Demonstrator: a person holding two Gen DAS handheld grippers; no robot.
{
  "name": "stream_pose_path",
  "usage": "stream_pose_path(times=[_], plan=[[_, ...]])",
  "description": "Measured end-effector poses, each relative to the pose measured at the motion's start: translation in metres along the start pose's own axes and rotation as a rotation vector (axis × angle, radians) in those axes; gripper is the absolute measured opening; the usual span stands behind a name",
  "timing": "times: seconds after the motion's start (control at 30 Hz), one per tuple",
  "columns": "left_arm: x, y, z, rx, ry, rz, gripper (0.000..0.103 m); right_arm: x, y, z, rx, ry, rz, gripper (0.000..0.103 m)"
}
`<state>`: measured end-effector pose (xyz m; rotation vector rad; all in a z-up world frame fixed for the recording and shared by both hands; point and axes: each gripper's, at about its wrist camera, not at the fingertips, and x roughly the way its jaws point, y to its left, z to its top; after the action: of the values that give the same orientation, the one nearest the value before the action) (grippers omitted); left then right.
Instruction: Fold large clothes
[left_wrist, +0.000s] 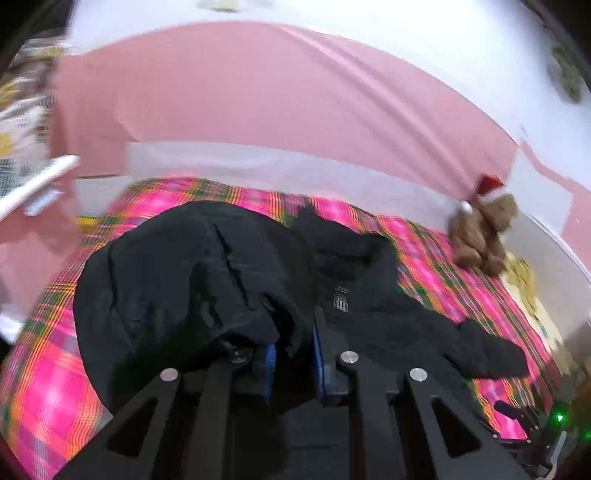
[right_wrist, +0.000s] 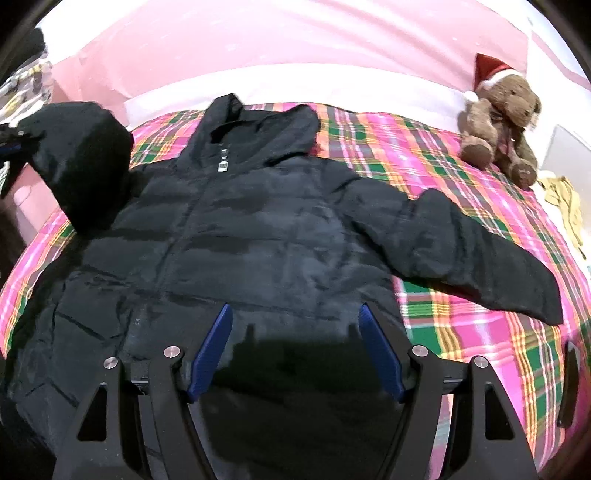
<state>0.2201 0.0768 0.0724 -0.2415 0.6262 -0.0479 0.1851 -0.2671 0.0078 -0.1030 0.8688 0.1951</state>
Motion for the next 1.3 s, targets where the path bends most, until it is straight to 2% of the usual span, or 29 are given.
stream_pose_path(times=[0.2,0.3,0.33,0.37,0.4,0.57,0.73,0.8,0.87,1.03,1.1,1.13,1.17,1.23,1.3], plan=[[0.073,-0.053,-0.028,0.043,0.125,-0.111,0.019,0.003,-0.034,-0.009,0.058,0.012,-0.026,0.071],[0.1,-0.079,-0.043,0.054,0.174,-0.171,0.035,0.009,-0.049,-0.012,0.092,0.023,-0.025,0.071],[0.109,-0.086,-0.048,0.055,0.194,-0.198,0.052,0.011,-0.052,-0.013,0.099,0.026,-0.022,0.071],[0.11,-0.094,-0.051,0.054,0.202,-0.227,0.069,0.014,-0.055,-0.014,0.108,0.03,-0.019,0.071],[0.113,-0.099,-0.055,0.053,0.205,-0.257,0.073,0.016,-0.056,-0.015,0.113,0.033,-0.018,0.071],[0.109,-0.125,-0.062,0.066,0.23,-0.355,0.081,0.023,-0.063,-0.019,0.14,0.037,-0.004,0.071],[0.078,-0.127,-0.057,0.1,0.185,-0.408,0.084,0.019,-0.062,-0.013,0.158,0.009,0.022,0.071],[0.068,-0.116,-0.05,0.112,0.154,-0.392,0.084,0.019,-0.058,-0.007,0.161,0.003,0.037,0.071],[0.064,-0.098,-0.035,0.111,0.116,-0.338,0.084,0.022,-0.054,0.0,0.159,0.0,0.053,0.071],[0.086,-0.034,-0.012,0.115,0.09,-0.106,0.084,0.041,-0.033,0.028,0.135,-0.011,0.112,0.071],[0.104,-0.004,-0.008,0.09,0.103,-0.016,0.084,0.058,-0.021,0.041,0.112,0.0,0.123,0.061],[0.112,0.011,-0.008,0.072,0.113,0.018,0.083,0.07,-0.013,0.05,0.095,0.014,0.123,0.051],[0.122,0.026,-0.009,0.05,0.131,0.046,0.079,0.084,-0.006,0.057,0.083,0.03,0.125,0.046],[0.14,0.051,-0.018,-0.001,0.182,0.088,0.071,0.109,0.001,0.069,0.076,0.063,0.125,0.043],[0.15,0.064,-0.032,-0.041,0.203,0.082,0.071,0.137,0.003,0.077,0.068,0.097,0.095,0.043]])
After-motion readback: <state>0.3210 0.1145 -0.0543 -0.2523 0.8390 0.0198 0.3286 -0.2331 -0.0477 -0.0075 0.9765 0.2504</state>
